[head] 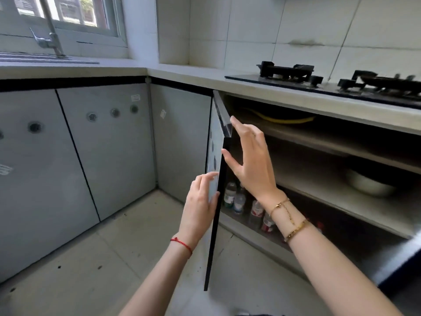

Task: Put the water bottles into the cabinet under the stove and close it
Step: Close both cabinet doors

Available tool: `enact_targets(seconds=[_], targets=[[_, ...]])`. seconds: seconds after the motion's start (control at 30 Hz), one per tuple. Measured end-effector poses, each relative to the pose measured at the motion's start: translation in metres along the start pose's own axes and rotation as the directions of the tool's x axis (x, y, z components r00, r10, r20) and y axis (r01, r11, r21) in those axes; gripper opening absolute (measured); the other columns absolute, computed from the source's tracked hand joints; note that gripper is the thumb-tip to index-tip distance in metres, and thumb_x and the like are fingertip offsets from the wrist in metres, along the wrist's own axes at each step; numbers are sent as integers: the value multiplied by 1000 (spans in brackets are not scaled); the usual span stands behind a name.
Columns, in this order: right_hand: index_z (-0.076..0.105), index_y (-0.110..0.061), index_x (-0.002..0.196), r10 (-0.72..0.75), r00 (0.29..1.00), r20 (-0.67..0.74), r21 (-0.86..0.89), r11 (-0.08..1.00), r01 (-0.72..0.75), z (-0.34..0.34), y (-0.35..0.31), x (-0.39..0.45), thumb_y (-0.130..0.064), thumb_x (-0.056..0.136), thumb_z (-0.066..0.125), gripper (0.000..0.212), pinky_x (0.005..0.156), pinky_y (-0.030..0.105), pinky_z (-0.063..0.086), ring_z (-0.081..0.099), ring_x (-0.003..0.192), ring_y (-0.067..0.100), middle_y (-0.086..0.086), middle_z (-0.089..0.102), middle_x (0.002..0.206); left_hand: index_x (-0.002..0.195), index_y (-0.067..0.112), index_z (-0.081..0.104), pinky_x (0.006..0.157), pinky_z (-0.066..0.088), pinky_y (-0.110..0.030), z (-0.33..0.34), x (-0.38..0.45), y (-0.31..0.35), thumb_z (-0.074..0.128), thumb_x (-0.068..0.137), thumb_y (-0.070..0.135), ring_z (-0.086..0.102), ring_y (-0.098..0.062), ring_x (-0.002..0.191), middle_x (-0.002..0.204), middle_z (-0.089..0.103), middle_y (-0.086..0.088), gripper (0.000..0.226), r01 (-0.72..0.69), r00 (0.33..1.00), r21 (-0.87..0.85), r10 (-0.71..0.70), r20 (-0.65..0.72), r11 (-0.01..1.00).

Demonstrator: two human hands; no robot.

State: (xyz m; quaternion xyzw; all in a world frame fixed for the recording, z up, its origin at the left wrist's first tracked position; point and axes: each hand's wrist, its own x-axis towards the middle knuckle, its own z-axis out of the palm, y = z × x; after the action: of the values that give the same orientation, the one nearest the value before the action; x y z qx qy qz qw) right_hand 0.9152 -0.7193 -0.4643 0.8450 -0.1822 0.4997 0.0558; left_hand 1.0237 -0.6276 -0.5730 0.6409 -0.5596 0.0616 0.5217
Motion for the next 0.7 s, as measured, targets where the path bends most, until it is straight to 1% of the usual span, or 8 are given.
enact_targets(seconds=[0.07, 0.13, 0.23, 0.37, 0.47, 0.57, 0.7], targets=[[36, -11, 148, 2, 1000, 2, -65, 998, -2, -16, 17, -7, -28, 92, 65, 65, 107, 35, 43, 44, 129, 22, -2, 42, 141, 142, 19, 38, 112, 37, -27, 18, 5, 8, 58, 93, 13, 43, -11, 130, 138, 46, 2, 53, -23, 998, -6, 23, 52, 1000], [34, -12, 149, 0, 1000, 18, -157, 988, 3, -29, 35, -13, -29, 93, 63, 66, 109, 37, 41, 42, 133, 23, -3, 39, 150, 149, 18, 29, 115, 28, -22, 38, 10, 17, 58, 95, 18, 34, -10, 138, 149, 38, 2, 62, -44, 993, -4, 44, 108, 999], [31, -14, 151, 29, 999, 20, -294, 956, -21, -46, 64, -21, -31, 95, 59, 65, 114, 38, 36, 36, 139, 22, -1, 35, 156, 153, 20, 20, 119, 21, -23, 67, 18, 26, 55, 97, 24, 25, -9, 145, 157, 28, 3, 67, -99, 978, 7, 95, 186, 995], [30, -15, 151, 96, 995, -15, -440, 893, -93, -63, 104, -28, -28, 95, 59, 64, 115, 38, 34, 33, 142, 22, -3, 35, 157, 155, 23, 13, 121, 23, -32, 107, 28, 32, 52, 98, 25, 20, -14, 148, 162, 19, 1, 70, -176, 950, 14, 167, 264, 984], [28, -15, 152, 160, 987, -4, -507, 850, -140, -72, 135, -29, -28, 93, 61, 68, 117, 41, 30, 29, 144, 25, -2, 33, 157, 155, 24, 11, 121, 24, -36, 136, 41, 38, 51, 98, 25, 18, -17, 149, 163, 14, 0, 69, -199, 933, 1, 190, 305, 980], [26, -15, 152, 178, 984, 34, -590, 798, -124, -78, 161, -25, -32, 94, 60, 70, 119, 49, 23, 22, 148, 28, -1, 29, 159, 155, 26, 8, 121, 25, -42, 162, 57, 44, 50, 98, 25, 14, -20, 150, 164, 8, 1, 71, -204, 923, 6, 190, 336, 979], [28, -14, 151, 191, 980, 55, -693, 714, -100, -77, 185, -18, -38, 94, 57, 68, 121, 54, 12, 10, 151, 29, 0, 21, 162, 155, 27, 8, 119, 25, -49, 186, 74, 51, 50, 97, 22, 12, -22, 151, 164, 7, 1, 71, -205, 918, 45, 176, 357, 978]])
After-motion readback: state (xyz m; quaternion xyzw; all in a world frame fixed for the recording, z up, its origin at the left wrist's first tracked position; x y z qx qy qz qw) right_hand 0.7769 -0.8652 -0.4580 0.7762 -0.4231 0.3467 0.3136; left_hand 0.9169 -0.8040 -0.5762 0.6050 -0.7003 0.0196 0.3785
